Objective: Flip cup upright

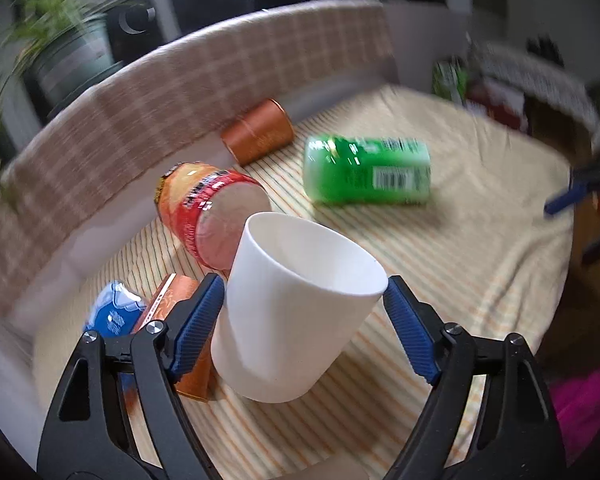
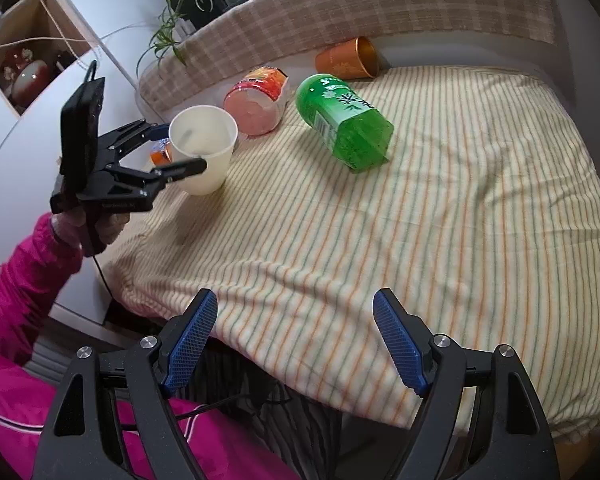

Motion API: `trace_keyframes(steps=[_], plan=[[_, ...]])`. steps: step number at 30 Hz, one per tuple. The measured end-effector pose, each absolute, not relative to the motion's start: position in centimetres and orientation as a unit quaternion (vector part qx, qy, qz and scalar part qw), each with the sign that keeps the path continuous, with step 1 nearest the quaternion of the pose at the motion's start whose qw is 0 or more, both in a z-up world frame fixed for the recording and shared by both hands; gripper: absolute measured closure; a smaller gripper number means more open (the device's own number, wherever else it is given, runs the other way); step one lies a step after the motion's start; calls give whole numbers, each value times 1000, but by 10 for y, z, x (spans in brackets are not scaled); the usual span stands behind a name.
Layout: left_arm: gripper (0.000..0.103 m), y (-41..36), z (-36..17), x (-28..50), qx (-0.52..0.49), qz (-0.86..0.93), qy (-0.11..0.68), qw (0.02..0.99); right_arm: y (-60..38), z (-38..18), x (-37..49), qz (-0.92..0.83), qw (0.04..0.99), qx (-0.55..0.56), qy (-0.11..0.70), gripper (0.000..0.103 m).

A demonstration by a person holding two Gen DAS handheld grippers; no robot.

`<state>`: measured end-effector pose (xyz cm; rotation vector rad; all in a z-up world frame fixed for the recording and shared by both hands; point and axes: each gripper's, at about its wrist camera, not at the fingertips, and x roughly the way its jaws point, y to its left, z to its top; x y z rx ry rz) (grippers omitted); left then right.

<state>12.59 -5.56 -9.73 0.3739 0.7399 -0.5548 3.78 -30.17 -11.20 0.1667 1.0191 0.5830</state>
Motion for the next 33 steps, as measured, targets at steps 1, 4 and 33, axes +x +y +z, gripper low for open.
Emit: trace_keyframes(steps=[1,4,33], plan=[[19,-52,-97,127,163,-267,356,881,-300,-112,39,276,829,77,481,23],[21,-42,-100,127,132,-262,351,889,-294,-111,40,280,827,71,482,23],[29,-3,-110,108,-13,-181,326,928,-247,-98,49,288,843,25,455,23]])
